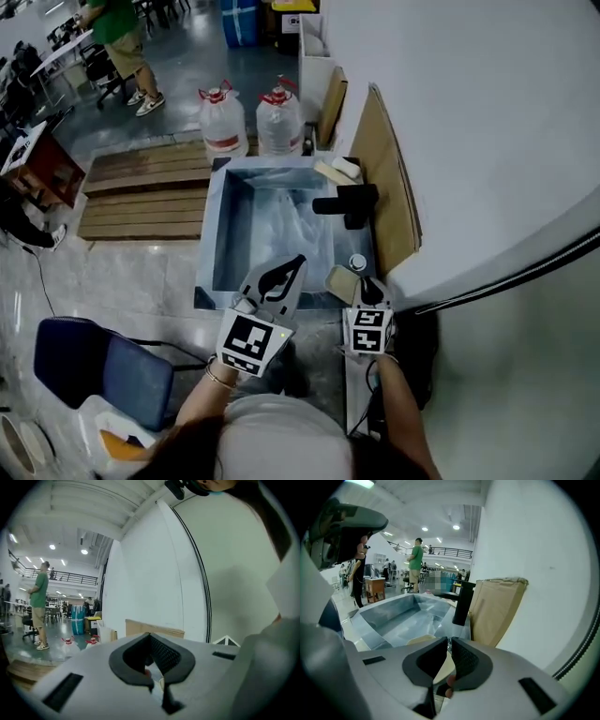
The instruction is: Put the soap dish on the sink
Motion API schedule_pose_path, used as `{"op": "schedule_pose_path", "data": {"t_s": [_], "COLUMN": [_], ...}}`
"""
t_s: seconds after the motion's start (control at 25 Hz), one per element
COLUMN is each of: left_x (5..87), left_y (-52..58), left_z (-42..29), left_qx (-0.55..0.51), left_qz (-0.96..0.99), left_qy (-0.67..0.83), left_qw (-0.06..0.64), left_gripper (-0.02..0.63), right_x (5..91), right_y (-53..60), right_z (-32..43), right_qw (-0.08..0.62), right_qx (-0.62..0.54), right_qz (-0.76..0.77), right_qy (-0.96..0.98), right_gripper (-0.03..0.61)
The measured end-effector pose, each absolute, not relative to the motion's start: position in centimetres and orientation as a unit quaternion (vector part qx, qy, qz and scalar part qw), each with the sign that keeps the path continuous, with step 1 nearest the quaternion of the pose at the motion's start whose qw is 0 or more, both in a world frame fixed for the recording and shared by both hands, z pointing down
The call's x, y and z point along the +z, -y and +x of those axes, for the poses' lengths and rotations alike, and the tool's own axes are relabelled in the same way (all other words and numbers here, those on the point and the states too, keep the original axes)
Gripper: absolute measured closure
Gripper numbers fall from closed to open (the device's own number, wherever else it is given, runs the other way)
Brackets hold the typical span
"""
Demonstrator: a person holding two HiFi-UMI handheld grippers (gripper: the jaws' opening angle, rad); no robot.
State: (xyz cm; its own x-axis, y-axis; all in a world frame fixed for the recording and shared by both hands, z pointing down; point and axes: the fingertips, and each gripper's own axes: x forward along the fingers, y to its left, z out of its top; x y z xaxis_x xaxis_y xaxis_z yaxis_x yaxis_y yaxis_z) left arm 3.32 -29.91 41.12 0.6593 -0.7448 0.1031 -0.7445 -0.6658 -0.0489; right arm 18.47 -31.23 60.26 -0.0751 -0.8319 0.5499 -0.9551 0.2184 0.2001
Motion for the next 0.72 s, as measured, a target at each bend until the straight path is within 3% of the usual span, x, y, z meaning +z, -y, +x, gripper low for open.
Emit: {"op": "schedule_pose_path", "data": {"t_s": [0.72], "left_x": [39.1], "left_y": [27.7], "left_z": [0.9], "left_qx": [-0.036], "left_qz": [-0.897], "left_qy": [-0.440], "left_qw": [0.002], "left_gripper": [0.611], "right_x": [46.4], "right_y": [27.8], "right_z": [14.9], "right_qw": [0.152], "right_qx": [0.021], "right_qz": [0.632], "right_qy": [0.760], "right_gripper": [0.552]}}
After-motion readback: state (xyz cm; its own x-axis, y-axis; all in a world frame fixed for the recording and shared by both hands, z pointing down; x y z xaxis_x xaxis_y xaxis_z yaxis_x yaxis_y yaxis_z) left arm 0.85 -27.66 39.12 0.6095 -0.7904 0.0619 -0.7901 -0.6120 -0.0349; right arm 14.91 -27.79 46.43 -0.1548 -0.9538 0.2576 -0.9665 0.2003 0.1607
